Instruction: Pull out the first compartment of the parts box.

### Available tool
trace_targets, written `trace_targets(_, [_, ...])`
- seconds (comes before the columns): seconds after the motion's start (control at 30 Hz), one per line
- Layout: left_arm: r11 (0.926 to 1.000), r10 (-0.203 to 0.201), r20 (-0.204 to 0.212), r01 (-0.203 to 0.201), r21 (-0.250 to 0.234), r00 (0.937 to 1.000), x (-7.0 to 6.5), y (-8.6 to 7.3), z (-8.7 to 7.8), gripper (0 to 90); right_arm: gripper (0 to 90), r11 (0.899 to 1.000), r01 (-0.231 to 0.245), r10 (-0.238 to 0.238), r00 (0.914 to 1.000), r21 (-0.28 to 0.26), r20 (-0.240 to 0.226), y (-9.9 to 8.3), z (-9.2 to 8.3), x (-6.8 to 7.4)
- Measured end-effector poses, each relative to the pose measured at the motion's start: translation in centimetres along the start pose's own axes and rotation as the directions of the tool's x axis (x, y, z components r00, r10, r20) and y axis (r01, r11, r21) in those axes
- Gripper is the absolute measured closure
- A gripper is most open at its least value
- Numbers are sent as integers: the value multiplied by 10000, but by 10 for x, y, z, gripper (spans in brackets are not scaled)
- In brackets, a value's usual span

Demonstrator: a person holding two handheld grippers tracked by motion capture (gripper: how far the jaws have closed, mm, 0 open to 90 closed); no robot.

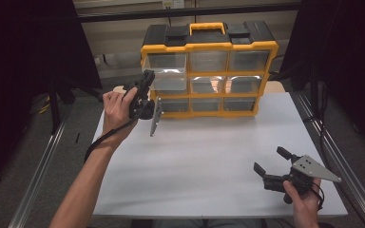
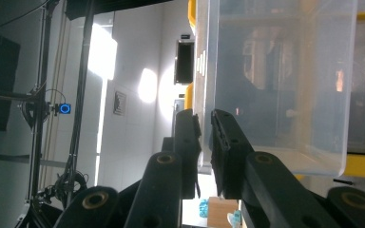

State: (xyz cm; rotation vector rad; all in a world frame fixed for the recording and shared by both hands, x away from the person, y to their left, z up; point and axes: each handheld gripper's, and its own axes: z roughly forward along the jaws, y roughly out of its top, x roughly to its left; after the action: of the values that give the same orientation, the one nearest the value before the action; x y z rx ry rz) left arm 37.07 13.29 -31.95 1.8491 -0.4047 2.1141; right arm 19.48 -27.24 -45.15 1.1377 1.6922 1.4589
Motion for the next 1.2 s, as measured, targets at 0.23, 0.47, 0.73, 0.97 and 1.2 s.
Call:
trace_targets(0.23, [10000,7,-37,-7,13,10000,0,2,-6,819,6,10000,6,-6,10000,-14,14,0,1,0])
trace_targets(0.47, [10000,-72,-2,72,-34,10000,-1,2,-8,813,6,10000,24,-24,10000,-1,-27,0,2,1])
trace_targets(0.73, [9990,-452,-112,452,10,9989,-4,4,-8,803,6,10000,25,-25,10000,5,-9,0,3,1])
trace_targets(0.97, [9972,-742,-82,742,-53,9972,-3,2,-7,792,6,10000,48,-48,10000,2,-27,0,3,1])
trace_targets(1.2, [9907,-1357,-48,1356,-107,9907,-7,1,-6,683,6,10000,33,-33,10000,-20,-17,0,3,0])
